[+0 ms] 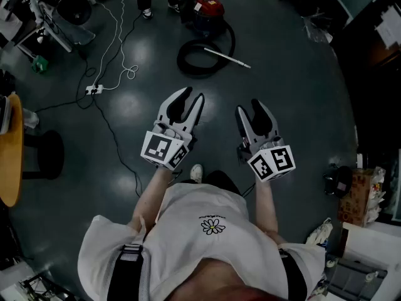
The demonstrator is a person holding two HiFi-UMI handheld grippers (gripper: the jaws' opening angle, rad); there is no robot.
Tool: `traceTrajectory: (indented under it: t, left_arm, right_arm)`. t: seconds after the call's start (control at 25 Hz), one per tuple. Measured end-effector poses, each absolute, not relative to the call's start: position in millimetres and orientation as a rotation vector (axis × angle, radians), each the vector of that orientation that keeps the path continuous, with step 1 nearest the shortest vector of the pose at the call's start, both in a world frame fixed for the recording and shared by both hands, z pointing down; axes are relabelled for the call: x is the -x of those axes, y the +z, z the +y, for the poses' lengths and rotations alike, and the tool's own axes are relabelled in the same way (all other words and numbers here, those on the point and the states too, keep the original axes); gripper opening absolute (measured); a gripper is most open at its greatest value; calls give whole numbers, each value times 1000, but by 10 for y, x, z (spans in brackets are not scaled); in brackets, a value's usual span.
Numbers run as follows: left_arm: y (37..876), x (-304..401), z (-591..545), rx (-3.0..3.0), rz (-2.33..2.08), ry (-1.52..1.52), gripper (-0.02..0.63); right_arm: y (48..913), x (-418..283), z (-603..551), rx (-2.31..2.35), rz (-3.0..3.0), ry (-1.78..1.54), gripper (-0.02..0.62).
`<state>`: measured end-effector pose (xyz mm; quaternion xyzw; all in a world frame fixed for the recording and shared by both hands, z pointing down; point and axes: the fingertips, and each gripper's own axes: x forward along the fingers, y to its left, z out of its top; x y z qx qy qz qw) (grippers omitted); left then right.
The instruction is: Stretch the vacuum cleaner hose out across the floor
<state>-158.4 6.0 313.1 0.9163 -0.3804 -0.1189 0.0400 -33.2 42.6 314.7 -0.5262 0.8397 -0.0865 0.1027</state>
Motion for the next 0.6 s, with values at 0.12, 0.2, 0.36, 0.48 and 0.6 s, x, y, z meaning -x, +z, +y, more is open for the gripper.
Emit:
traceTrajectory:
  t: [0.12, 0.2, 0.36, 0.48, 0.6]
  left_arm:
    - [3163, 1439, -463, -2794, -1177, -362, 204]
    - [3220, 1343, -809, -2792, -1197, -351, 209]
    - [3452, 1062, -1643, -2786, -1213, -306, 209]
    - [3583, 802, -2320, -2773, -1202, -250, 208]
    - [3537, 573, -2947, -2782, -1192, -240, 207]
  right_arm:
    - [3183, 199, -97, 1540, 2486, -225, 276]
    - [3256, 102, -459, 1529, 2496, -253, 275]
    - [3445, -205, -1325, 1450, 2501, -303, 275]
    - [3568, -479, -2070, 1451, 2546, -375, 274]
    - [3586, -748, -2775, 1458, 2582, -430, 273]
